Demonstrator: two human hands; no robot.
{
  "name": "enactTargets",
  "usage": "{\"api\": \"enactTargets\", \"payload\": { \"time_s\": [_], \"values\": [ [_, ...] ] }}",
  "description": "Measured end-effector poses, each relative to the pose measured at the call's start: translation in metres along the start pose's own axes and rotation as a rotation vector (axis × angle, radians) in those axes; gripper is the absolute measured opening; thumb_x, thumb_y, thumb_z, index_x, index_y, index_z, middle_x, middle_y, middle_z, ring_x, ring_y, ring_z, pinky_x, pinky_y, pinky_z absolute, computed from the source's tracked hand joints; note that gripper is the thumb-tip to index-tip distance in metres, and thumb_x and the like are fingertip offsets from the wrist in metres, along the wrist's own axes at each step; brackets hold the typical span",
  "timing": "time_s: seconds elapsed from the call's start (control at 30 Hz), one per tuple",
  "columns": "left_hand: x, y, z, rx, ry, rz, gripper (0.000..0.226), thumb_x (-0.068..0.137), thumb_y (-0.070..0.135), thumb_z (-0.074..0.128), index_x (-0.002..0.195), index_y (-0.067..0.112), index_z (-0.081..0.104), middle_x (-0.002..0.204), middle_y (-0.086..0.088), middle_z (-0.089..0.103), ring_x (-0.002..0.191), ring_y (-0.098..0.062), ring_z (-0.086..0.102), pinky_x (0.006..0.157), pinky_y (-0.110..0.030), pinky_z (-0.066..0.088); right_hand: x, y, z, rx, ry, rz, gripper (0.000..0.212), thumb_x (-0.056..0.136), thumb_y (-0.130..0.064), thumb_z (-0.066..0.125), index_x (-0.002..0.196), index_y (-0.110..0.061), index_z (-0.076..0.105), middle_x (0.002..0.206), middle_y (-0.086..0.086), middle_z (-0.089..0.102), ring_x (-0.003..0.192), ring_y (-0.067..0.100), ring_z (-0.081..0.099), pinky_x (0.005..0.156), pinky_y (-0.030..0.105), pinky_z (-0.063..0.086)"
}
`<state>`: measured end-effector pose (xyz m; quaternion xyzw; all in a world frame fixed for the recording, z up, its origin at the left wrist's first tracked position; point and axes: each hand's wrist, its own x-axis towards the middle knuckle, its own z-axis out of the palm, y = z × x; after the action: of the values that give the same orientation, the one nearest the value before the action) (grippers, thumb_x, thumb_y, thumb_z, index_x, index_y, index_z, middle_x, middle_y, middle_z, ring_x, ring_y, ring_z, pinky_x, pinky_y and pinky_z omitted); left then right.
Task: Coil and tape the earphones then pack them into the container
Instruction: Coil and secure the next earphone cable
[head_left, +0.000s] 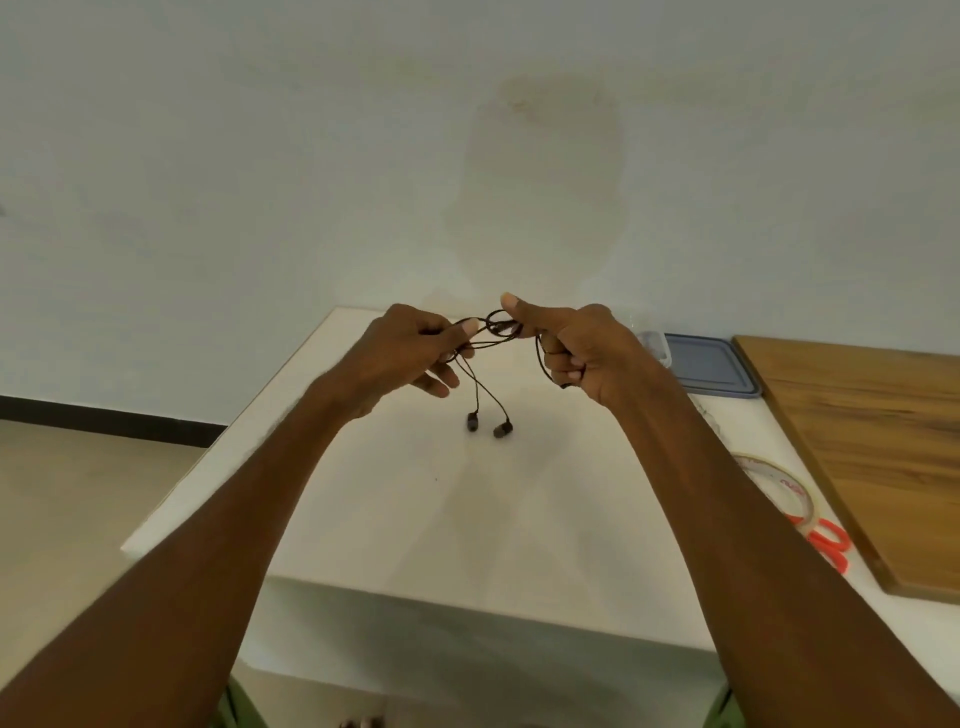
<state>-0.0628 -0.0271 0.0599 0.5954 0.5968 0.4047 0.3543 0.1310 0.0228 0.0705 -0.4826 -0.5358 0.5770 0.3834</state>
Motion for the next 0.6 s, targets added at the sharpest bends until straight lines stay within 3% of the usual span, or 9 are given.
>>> {"api": "enactTargets", "payload": {
  "time_s": [0.13, 0.23, 0.33, 0.43, 0.5, 0.6],
  "values": [
    [0.003, -0.002, 0.003, 0.143, 0.159, 0.017, 0.034, 0.089, 0.044, 0.068, 0.081, 0.012, 0.076, 0.065, 0.0, 0.071, 0.057, -0.017, 0.073, 0.05, -0.019, 0.056, 0.0, 0.004, 0.013, -0.12, 0.197, -0.182, 0.049, 0.067, -0.044, 0.087, 0.064, -0.006, 0.054, 0.045, -0.006, 0.027, 0.035, 0.01, 0.022, 0.041, 0.021, 0.024],
    [0.003, -0.001, 0.007, 0.144, 0.202, -0.023, 0.034, 0.086, 0.044, 0.072, 0.076, 0.012, 0.076, 0.057, 0.007, 0.07, 0.052, -0.016, 0.072, 0.052, -0.013, 0.054, 0.0, 0.001, 0.021, -0.185, 0.246, -0.37, 0.038, 0.072, -0.041, 0.083, 0.076, -0.008, 0.065, 0.053, -0.008, 0.046, 0.048, 0.009, 0.04, 0.053, 0.025, 0.035],
    [0.005, -0.001, 0.009, 0.045, 0.251, -0.089, 0.032, 0.077, 0.04, 0.081, 0.074, 0.009, 0.075, 0.06, 0.003, 0.072, 0.052, -0.016, 0.072, 0.051, -0.012, 0.054, -0.003, 0.0, 0.027, -0.279, 0.2, -0.557, 0.019, 0.079, -0.028, 0.079, 0.091, -0.015, 0.073, 0.053, -0.014, 0.048, 0.053, 0.007, 0.044, 0.06, 0.022, 0.039],
    [0.007, 0.001, 0.006, -0.155, 0.303, -0.178, 0.027, 0.072, 0.025, 0.087, 0.075, 0.001, 0.073, 0.067, -0.007, 0.072, 0.053, -0.02, 0.072, 0.05, -0.018, 0.055, -0.007, 0.002, 0.03, -0.416, 0.095, -0.656, 0.006, 0.078, -0.02, 0.079, 0.083, -0.017, 0.077, 0.045, -0.017, 0.047, 0.047, 0.003, 0.04, 0.055, 0.015, 0.033],
    [0.006, 0.003, 0.002, -0.292, 0.268, -0.229, 0.019, 0.075, 0.015, 0.084, 0.078, 0.0, 0.072, 0.067, -0.008, 0.07, 0.054, -0.019, 0.072, 0.05, -0.019, 0.056, -0.007, 0.005, 0.032, -0.497, 0.027, -0.662, 0.008, 0.076, -0.022, 0.081, 0.081, -0.017, 0.078, 0.044, -0.012, 0.044, 0.045, 0.005, 0.036, 0.053, 0.018, 0.03],
    [0.004, 0.002, -0.003, -0.404, 0.152, -0.296, 0.01, 0.082, 0.009, 0.075, 0.084, 0.0, 0.072, 0.07, -0.011, 0.07, 0.056, -0.017, 0.071, 0.048, -0.017, 0.053, -0.006, 0.007, 0.037, -0.617, 0.048, -0.65, 0.025, 0.067, -0.043, 0.085, 0.08, -0.023, 0.077, 0.046, -0.007, 0.043, 0.047, 0.009, 0.036, 0.052, 0.025, 0.03]
  ]
}}
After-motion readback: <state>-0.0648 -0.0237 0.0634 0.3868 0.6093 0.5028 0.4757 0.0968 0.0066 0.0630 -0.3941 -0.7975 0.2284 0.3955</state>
